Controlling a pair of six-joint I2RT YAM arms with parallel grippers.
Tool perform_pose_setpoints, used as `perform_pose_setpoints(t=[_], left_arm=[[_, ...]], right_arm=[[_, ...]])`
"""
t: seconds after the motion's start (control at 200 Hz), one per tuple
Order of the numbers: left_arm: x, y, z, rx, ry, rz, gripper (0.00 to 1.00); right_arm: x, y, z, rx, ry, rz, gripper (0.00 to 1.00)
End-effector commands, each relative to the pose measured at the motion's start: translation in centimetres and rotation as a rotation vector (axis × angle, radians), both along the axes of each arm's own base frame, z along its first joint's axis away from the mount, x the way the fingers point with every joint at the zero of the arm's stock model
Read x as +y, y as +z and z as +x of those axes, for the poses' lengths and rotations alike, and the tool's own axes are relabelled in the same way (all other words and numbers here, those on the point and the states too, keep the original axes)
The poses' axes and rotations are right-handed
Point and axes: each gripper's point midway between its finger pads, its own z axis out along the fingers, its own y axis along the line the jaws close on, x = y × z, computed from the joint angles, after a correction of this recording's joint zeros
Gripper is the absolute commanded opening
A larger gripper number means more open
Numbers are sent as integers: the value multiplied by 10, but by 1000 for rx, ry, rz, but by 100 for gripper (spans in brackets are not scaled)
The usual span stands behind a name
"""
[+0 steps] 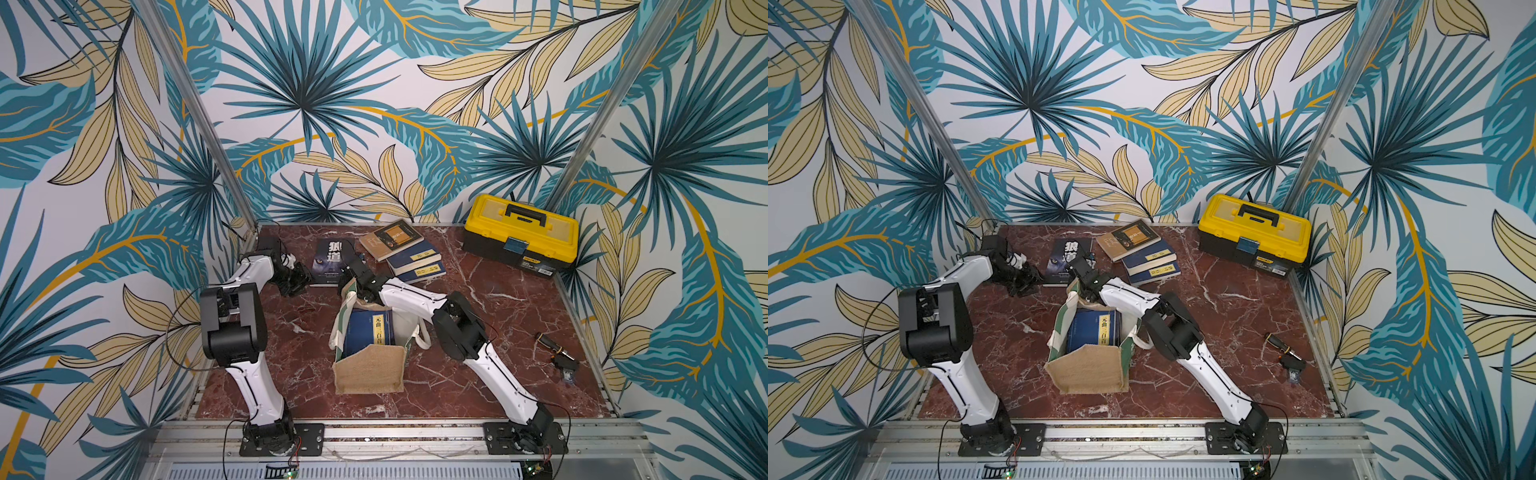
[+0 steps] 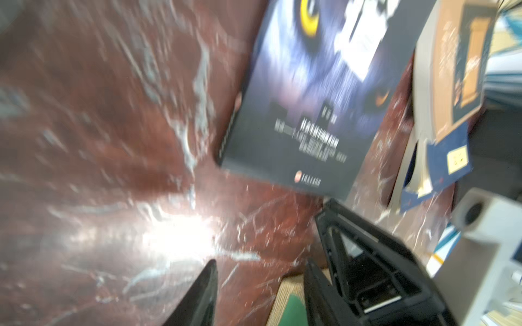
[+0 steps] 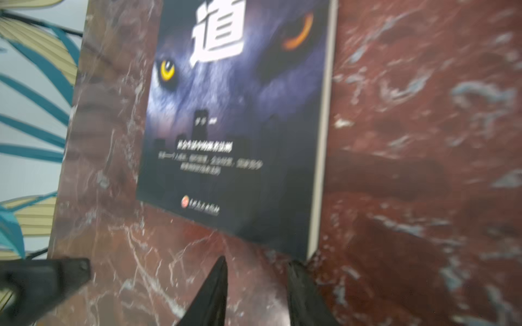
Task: Put the books into the canvas bag
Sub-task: Adjust the book at the center of the board, then pick up the book from the center of the board.
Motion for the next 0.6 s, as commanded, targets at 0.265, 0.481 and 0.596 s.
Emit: perform_pose_setpoints(t=[0.265,0.481,0.596], left_arm=[[29,3,72,-77,116,32,53],[32,-4,83,-75,122,18,53],[32,-9,87,-73,127,5,53]], right_arm=[[-38,-3,52,-28,-143,-61,43],[-35,32,56,-119,-90,-21,42],[-45,40,63,-177,-110,-49,42]])
